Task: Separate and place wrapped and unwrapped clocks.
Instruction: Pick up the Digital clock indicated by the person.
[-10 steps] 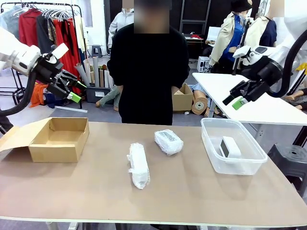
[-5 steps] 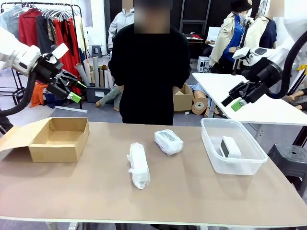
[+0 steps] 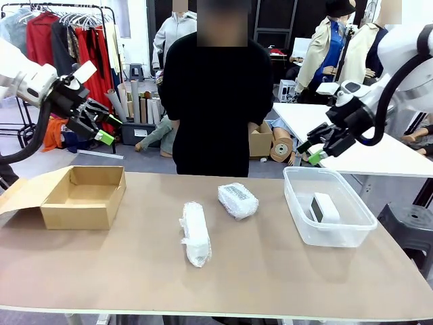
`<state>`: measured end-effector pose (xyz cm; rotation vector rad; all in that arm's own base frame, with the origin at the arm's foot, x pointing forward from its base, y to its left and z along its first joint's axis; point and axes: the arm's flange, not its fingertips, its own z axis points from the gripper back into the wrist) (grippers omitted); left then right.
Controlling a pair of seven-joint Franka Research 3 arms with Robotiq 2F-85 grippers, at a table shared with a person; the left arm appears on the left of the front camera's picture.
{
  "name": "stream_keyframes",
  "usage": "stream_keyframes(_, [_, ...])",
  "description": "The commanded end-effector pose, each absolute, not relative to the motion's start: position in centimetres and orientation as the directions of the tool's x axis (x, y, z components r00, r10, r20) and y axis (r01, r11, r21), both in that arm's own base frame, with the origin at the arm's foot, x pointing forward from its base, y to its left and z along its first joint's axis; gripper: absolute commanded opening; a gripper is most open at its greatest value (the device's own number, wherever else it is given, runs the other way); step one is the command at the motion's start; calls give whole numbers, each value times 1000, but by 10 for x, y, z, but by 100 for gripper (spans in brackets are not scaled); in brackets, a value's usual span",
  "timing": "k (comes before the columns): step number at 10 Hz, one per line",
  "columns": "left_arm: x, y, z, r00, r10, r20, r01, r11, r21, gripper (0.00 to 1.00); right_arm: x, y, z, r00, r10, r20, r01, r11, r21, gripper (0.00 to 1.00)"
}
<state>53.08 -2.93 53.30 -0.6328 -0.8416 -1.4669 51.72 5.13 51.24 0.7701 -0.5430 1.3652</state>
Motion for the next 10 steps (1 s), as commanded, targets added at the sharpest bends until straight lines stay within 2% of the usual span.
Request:
stream_keyframes(1, [529,-30,534,-82,-589,804,991,36,128,100,537,54,515,76,604,793,-997,24,77,100])
stream_keyframes(5, [529,-30,534,-82,-589,804,991,36,128,100,565,56,508,55,497,866,-998,50,35,100])
stream_keyframes(7, [529,-30,534,-82,-589,804,991,36,128,100,571,43,526,39,487,872,-995,99,-11,100])
stream_keyframes(10, [529,-30,534,-82,-589,804,991,36,128,100,574,21,550,0,481,877,-995,85,-47,100])
